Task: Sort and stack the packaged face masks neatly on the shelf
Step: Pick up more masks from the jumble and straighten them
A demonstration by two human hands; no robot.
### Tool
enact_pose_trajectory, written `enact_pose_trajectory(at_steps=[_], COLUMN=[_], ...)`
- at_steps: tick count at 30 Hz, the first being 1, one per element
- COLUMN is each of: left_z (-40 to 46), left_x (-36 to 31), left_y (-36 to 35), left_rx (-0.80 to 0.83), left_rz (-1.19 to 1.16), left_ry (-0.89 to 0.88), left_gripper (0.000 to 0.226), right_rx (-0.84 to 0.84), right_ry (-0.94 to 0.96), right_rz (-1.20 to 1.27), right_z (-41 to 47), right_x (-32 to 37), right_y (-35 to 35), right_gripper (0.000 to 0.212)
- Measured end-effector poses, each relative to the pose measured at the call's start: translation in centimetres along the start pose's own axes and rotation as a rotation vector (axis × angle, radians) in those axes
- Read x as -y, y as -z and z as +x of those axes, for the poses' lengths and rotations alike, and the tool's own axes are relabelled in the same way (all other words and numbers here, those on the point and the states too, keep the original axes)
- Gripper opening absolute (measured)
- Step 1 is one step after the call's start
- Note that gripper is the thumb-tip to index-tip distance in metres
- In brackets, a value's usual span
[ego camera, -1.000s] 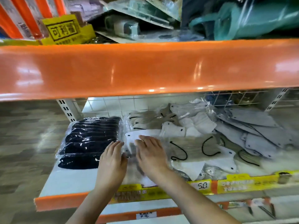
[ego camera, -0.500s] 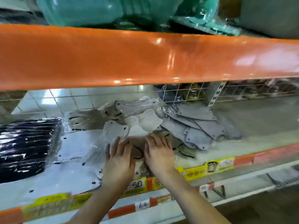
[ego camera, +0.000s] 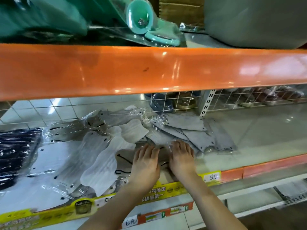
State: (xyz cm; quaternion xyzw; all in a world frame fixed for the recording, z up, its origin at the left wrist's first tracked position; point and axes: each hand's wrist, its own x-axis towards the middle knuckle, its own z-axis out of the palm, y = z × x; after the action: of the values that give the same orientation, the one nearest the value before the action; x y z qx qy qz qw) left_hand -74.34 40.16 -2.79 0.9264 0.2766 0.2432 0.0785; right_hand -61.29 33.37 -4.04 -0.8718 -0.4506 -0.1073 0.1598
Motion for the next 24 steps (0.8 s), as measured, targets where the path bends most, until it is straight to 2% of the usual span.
enact_pose_trajectory(at_steps=[6, 11, 16, 20, 22, 24], left_z=[0.4, 0.4, 0.2, 0.2, 0.1, 0.0], left_x=[-1.7, -1.4, -1.4, -1.4, -1.6, -1.6], left_y=[-1.9, -2.4, -2.6, -2.8, -2.9, -3.0], left_rx=[0.096, 0.143, 0.133, 0.052, 0.026, 0.007], left_rz=[0.026, 0.034, 0.058, 0.087, 0.084, 0.089], left_ry=[0.047, 0.100, 0.089, 0.081, 0.096, 0.103], left_gripper=[0.041, 0.040, 0.043, 0.028, 0.034, 0.037], right_rx=[0.130, 0.284, 0.155, 0.023, 0.030, 0.041], right_ry=[-0.037, 0.020, 0.135, 0.194, 0.168, 0.072], right_rz=[-0.070, -0.020, -0.071, -0.067, -0.023, 0.124], right_z=[-0.1, 0.2, 0.1, -0.3, -0.3, -0.1], right_x=[-3.2, -4.9, -4.7, -3.8, -3.9, -3.9], right_y=[-0.7, -0.2, -0.1, 1.0, 1.7, 2.7], right_gripper=[0.052, 0.073, 0.054, 0.047, 0.040, 0.027])
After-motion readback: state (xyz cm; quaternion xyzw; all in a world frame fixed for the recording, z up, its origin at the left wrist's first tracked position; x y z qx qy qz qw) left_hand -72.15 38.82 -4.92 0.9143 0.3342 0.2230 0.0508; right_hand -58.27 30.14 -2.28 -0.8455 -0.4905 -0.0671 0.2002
